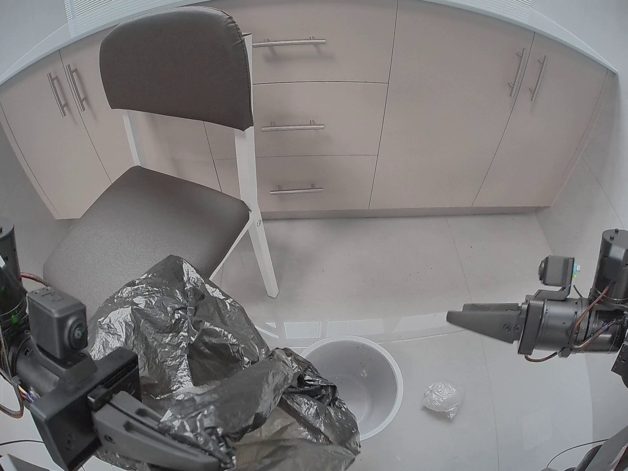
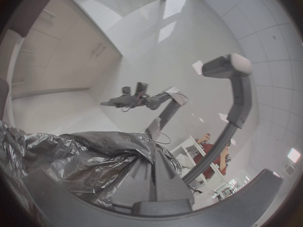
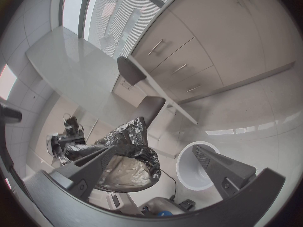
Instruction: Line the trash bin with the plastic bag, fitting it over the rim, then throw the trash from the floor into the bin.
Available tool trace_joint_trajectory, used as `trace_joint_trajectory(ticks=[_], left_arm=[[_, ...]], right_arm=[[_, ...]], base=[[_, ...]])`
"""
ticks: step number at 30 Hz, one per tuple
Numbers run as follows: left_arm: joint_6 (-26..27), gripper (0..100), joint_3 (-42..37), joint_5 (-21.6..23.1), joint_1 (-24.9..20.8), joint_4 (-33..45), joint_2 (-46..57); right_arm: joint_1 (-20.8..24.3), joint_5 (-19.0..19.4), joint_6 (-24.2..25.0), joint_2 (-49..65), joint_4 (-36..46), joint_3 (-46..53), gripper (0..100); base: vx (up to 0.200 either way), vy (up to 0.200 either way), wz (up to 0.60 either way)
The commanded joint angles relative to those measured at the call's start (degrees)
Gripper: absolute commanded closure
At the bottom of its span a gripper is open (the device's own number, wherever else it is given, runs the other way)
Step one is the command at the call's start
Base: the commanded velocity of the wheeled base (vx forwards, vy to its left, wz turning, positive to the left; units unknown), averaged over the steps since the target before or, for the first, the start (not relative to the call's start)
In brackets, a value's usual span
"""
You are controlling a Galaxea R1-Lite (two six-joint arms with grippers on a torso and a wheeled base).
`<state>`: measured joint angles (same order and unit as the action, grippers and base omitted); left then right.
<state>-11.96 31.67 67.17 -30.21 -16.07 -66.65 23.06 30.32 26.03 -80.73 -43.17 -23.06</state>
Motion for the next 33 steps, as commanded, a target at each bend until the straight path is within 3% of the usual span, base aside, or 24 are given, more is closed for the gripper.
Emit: trace_joint_trajectory(ticks=[1,6,12,25,33], left_arm=[[0.27,100,-4.25,6.04,2.08,-5.2,2.84],[-0.08,100,-5.39,7.36,2.26,-7.58,4.77],[0.01,100,-5.48,7.54,2.17,-7.49,4.77],[-0.08,100,-5.57,7.54,2.17,-7.58,4.77],[0.01,100,-5.57,7.54,2.17,-7.58,4.86]], right_arm=[[4.18,0.36,-5.11,-7.6,-0.25,2.32,0],[7.7,-0.35,-9.68,-13.58,-0.69,2.85,0],[12.36,-3.42,-9.68,-18.77,-2.54,1.44,0],[20.44,-3.51,-9.42,-38.45,-14.93,-4.88,0],[22.37,-3.42,-9.06,-39.86,-18.36,-5.24,0]], base=[[0.0,0.0,0.0],[0.0,0.0,0.0],[0.0,0.0,0.0],[0.0,0.0,0.0],[0.0,0.0,0.0]])
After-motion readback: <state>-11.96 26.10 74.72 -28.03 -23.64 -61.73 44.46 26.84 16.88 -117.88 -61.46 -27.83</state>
